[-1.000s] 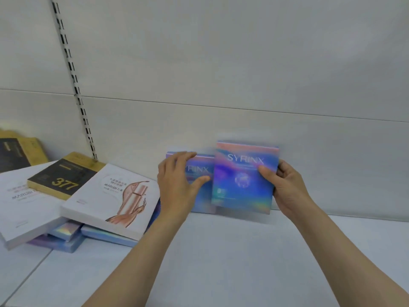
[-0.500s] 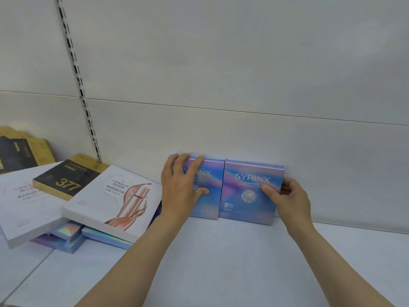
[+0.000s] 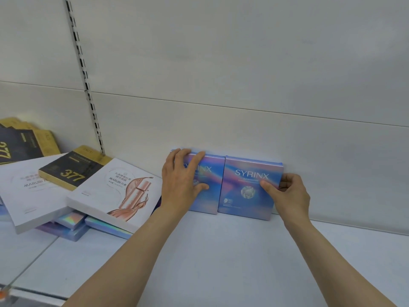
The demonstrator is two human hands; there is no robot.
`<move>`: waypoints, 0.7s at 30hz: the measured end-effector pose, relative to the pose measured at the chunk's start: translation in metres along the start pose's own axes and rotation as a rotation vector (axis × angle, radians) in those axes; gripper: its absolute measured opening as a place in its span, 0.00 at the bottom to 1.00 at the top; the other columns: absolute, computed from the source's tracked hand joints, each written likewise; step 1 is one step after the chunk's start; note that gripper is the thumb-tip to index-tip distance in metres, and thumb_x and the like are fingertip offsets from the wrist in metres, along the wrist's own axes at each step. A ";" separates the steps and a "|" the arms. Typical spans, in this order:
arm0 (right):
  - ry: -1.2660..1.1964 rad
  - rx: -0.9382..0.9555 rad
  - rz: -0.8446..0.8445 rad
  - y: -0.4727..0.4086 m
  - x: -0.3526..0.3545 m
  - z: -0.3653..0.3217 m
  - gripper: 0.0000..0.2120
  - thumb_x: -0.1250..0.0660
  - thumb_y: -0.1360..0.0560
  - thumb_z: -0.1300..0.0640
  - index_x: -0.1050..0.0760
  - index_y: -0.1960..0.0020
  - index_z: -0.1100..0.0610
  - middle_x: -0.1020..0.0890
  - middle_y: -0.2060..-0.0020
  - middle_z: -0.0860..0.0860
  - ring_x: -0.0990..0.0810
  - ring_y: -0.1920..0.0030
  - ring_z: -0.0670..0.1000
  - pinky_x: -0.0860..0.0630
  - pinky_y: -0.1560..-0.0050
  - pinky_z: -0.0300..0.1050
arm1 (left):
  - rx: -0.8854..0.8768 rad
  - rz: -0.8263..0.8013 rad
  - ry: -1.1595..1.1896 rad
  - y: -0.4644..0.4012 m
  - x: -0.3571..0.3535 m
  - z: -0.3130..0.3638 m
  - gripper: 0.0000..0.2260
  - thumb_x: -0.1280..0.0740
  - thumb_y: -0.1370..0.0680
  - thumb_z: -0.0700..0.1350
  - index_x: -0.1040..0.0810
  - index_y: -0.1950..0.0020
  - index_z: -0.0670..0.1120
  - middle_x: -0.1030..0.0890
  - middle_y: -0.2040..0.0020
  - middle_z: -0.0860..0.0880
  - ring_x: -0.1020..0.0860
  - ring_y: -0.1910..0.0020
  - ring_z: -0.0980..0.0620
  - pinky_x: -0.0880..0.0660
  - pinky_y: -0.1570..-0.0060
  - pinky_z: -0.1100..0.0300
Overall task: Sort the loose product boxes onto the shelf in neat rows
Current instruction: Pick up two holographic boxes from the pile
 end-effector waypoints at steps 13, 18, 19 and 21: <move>0.403 0.230 0.181 0.020 0.023 -0.086 0.26 0.31 0.25 0.45 0.30 0.33 0.59 0.25 0.37 0.58 0.29 0.35 0.60 0.29 0.41 0.55 | 0.033 -0.243 0.213 -0.018 0.084 -0.027 0.35 0.30 0.26 0.60 0.38 0.24 0.51 0.36 0.26 0.47 0.40 0.27 0.46 0.38 0.31 0.52; 0.662 0.606 -0.155 0.063 -0.025 -0.190 0.25 0.34 0.22 0.44 0.31 0.29 0.53 0.27 0.32 0.55 0.34 0.30 0.57 0.32 0.36 0.53 | 0.010 -0.337 0.203 -0.025 0.184 -0.087 0.34 0.31 0.26 0.60 0.37 0.25 0.49 0.35 0.27 0.47 0.37 0.28 0.47 0.39 0.31 0.54; 0.675 0.669 -0.216 0.077 -0.038 -0.210 0.25 0.35 0.22 0.44 0.31 0.28 0.52 0.28 0.30 0.54 0.35 0.29 0.57 0.34 0.34 0.52 | 0.002 -0.333 0.186 -0.023 0.208 -0.101 0.34 0.31 0.26 0.61 0.36 0.25 0.50 0.35 0.26 0.47 0.37 0.28 0.47 0.39 0.32 0.54; 0.624 0.760 -0.291 0.112 -0.064 -0.250 0.25 0.35 0.22 0.43 0.31 0.28 0.50 0.31 0.27 0.53 0.35 0.27 0.55 0.38 0.30 0.50 | 0.014 -0.306 0.197 -0.014 0.258 -0.131 0.33 0.33 0.26 0.62 0.36 0.25 0.52 0.34 0.26 0.50 0.35 0.28 0.50 0.38 0.33 0.55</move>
Point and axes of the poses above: each hand's wrist, its own y-axis away from the middle knuckle, its own x-axis out of the back of the hand, z = x × y, the point moved 2 cm from there along -y, towards the middle knuckle
